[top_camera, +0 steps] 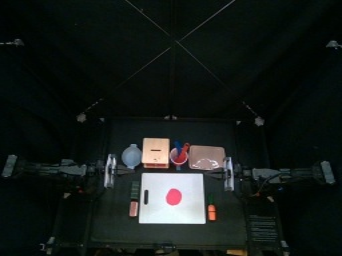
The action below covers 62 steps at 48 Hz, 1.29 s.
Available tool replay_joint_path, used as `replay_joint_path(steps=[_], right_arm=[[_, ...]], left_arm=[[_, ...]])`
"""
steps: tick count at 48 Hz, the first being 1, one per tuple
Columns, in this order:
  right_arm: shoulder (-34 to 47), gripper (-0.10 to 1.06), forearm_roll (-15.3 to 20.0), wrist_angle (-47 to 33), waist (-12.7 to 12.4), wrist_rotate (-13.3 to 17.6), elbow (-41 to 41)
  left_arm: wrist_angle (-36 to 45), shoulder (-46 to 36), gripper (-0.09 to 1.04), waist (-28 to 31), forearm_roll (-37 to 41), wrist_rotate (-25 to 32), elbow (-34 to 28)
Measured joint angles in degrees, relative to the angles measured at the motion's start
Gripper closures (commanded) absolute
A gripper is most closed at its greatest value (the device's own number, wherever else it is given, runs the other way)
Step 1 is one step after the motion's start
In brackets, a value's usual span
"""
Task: Get the cutter from the drawer then cut the dough then place the extra dough in the bowl
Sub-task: Open the drawer
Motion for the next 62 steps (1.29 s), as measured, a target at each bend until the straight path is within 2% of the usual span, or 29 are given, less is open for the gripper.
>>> replay_joint_path(steps=[7, 11, 18, 27, 35, 43, 48, 55, 62], right_arm=[[3.6, 0.92, 0.0, -0.2, -1.3, 0.1, -1.8], [8.3, 0.92, 0.0, -0.8, -1.8, 0.3, -4.6], [22.0, 0.92, -0.1, -3.0, -3.7, 0.3, -13.3], [39.2, 0.92, -0.1, -3.4, -6.2, 0.4, -26.1], [53.4, 0.92, -0.1, 1.0, -9.9, 0.4, -37.4], [64.0, 0.92, -0.1, 9.7, -14.2, 0.3, -47.1], [67.9, 0.92, -0.5, 15.0, -15.9, 0.3, -51.2], [70.7, 0.92, -2.1, 22.6, -17.1, 0.2, -54.8], [70.8, 0.92, -3.8, 27.1, -17.1, 0.2, -55.3]], left_arm=[[-1.4, 2.3, 0.98, 0.0, -2.5, -0.4, 0.0], [-4.7, 4.3, 0.96, 0.0, -6.9, -0.5, 0.1], [-9.8, 9.2, 0.96, -0.2, -17.9, -1.4, 0.7], [-14.0, 16.6, 0.96, -1.5, -35.8, -4.5, 1.8], [-17.1, 23.2, 0.96, -4.5, -45.4, -5.4, 2.5], [-18.9, 28.2, 0.96, -7.0, -49.2, -6.3, 2.5], [-19.5, 30.8, 0.96, -8.0, -50.2, -6.9, 1.9], [-19.6, 34.2, 0.96, -8.3, -50.4, -7.7, 1.1], [-19.6, 36.7, 0.96, -8.3, -50.4, -7.9, 0.2]])
